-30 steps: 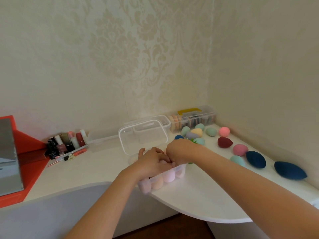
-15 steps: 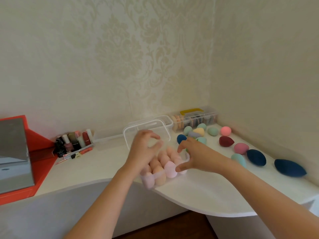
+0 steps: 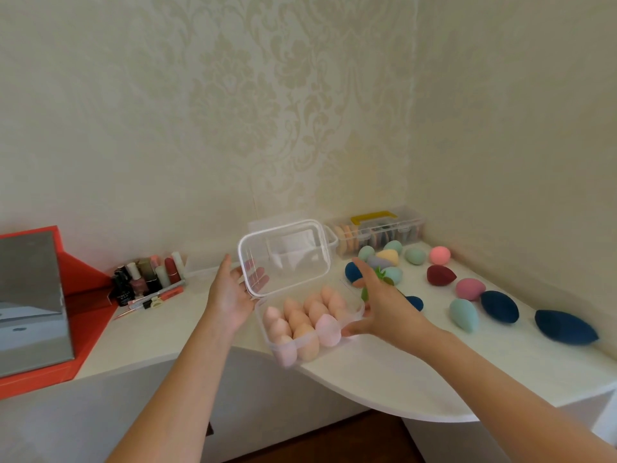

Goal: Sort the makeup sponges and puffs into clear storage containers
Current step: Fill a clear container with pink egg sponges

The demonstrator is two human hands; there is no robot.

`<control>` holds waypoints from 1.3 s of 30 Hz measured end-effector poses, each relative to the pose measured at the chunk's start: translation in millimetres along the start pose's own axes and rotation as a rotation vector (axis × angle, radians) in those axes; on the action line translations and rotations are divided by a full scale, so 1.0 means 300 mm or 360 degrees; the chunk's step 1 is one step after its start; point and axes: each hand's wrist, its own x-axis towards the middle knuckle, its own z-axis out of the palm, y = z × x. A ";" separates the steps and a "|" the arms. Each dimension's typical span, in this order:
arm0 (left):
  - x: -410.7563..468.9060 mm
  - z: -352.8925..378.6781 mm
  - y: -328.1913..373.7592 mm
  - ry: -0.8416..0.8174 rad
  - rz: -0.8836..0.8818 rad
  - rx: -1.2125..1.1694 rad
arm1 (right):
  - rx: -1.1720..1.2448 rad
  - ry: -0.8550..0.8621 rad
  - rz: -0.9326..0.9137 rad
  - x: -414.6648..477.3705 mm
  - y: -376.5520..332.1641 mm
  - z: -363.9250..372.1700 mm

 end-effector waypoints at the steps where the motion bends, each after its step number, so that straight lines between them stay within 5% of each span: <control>1: -0.003 0.002 0.002 -0.0039 0.0010 0.0018 | 0.0032 0.0013 -0.0004 0.000 0.001 0.004; 11: -0.041 -0.033 0.009 -0.0764 0.0272 0.1609 | -0.0398 0.0303 -0.0277 -0.015 0.008 0.038; 14: -0.048 -0.023 0.009 -0.0815 0.0362 0.1958 | -0.0688 0.0284 -0.0315 -0.017 0.015 0.043; 22: -0.102 0.014 -0.057 -0.0792 0.0400 0.2712 | -0.0583 -0.0093 -0.0454 -0.014 0.019 0.040; 31: -0.129 0.065 -0.065 -0.0694 0.0294 0.3016 | -0.0582 -0.0463 -0.0405 0.038 0.002 -0.058; 39: -0.167 0.099 -0.073 -0.0574 0.0421 0.3052 | -0.0867 -0.0271 -0.0376 0.058 -0.030 -0.034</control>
